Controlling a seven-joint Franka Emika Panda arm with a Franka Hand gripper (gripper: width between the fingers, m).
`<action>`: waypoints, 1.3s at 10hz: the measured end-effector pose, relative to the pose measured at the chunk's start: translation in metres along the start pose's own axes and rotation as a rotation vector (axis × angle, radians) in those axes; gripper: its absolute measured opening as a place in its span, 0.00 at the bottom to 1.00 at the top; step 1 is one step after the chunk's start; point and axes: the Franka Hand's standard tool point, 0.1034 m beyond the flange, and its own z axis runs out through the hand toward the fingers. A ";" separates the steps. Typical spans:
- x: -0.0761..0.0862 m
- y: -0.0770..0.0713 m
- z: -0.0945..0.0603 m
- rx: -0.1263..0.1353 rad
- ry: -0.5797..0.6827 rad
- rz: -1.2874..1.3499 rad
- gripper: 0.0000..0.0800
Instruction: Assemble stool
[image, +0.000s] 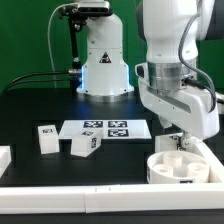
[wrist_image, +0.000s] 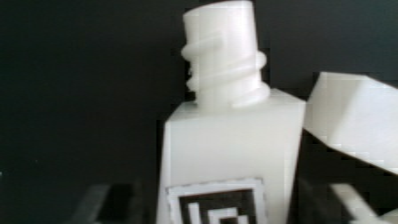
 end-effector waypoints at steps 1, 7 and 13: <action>0.000 0.000 0.000 0.000 0.000 -0.002 0.40; -0.010 0.034 -0.013 -0.029 0.008 -0.480 0.40; -0.002 0.052 0.001 -0.057 -0.003 -0.950 0.40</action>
Offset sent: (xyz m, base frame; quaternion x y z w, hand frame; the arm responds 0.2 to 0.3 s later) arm -0.0250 -0.0082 0.0141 0.0107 -0.0090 -0.0804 0.9967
